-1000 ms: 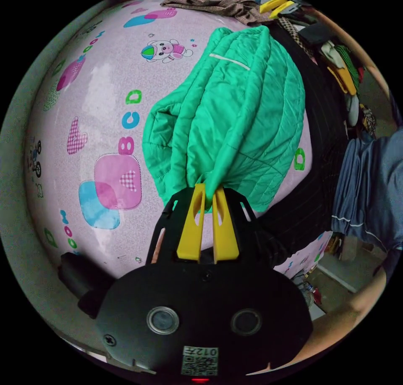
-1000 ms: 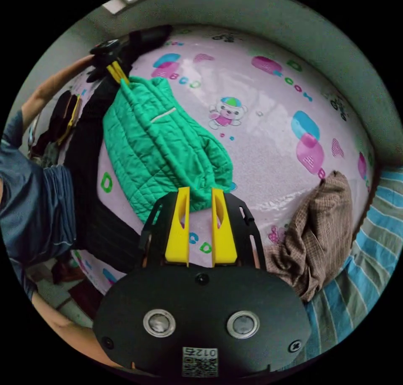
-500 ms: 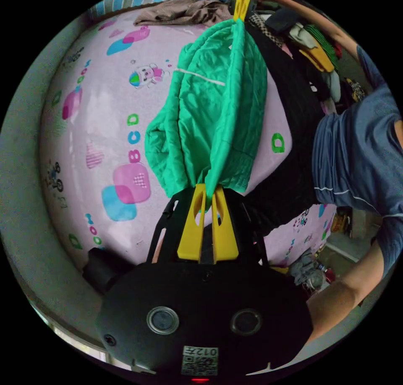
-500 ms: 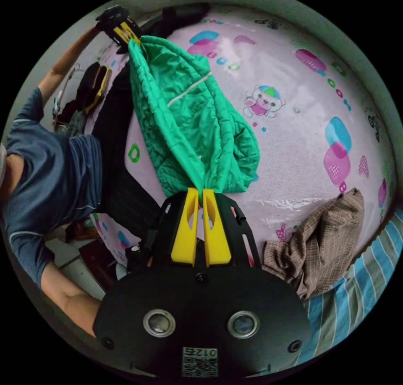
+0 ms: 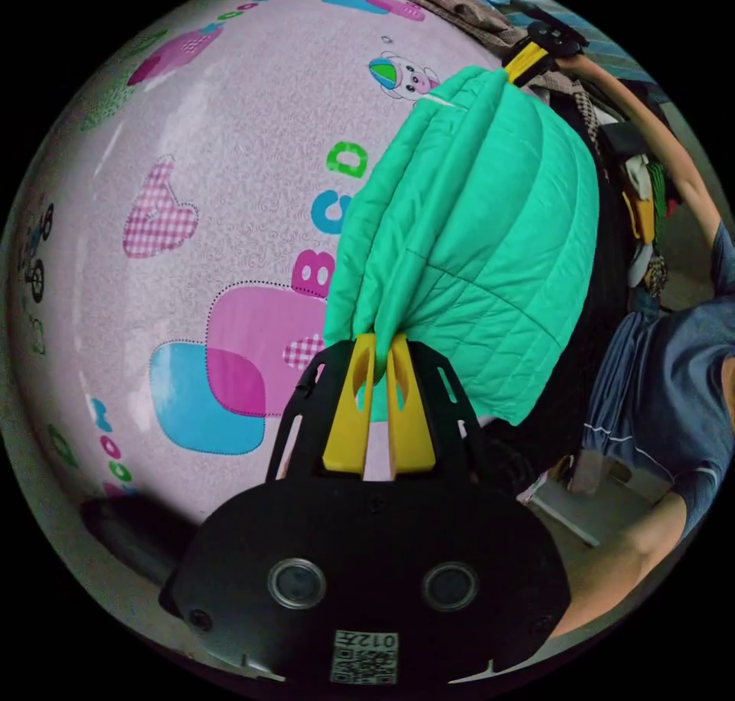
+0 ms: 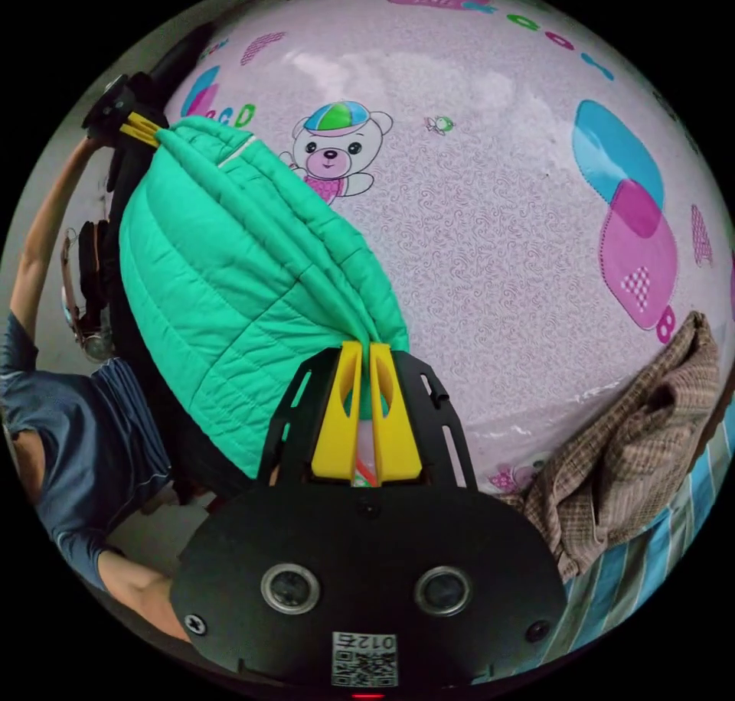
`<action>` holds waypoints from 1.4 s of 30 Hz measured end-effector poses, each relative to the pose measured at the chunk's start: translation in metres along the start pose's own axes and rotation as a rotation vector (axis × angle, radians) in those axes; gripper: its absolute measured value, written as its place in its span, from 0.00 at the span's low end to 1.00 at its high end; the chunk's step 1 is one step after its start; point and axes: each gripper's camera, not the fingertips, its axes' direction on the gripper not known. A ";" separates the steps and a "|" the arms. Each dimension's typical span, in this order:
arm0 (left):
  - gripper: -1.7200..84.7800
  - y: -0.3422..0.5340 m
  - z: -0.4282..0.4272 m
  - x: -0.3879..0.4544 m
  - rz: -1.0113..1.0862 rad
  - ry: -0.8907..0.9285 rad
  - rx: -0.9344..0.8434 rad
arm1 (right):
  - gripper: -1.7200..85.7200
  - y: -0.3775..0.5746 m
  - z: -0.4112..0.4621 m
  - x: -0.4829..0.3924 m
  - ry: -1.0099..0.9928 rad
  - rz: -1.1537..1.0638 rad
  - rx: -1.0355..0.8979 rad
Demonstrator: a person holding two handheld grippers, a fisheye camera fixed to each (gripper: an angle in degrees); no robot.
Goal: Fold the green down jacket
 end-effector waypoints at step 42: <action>0.03 0.124 -0.105 0.066 -0.289 -0.040 0.706 | 0.02 -0.127 -0.016 -0.067 0.182 0.067 -0.416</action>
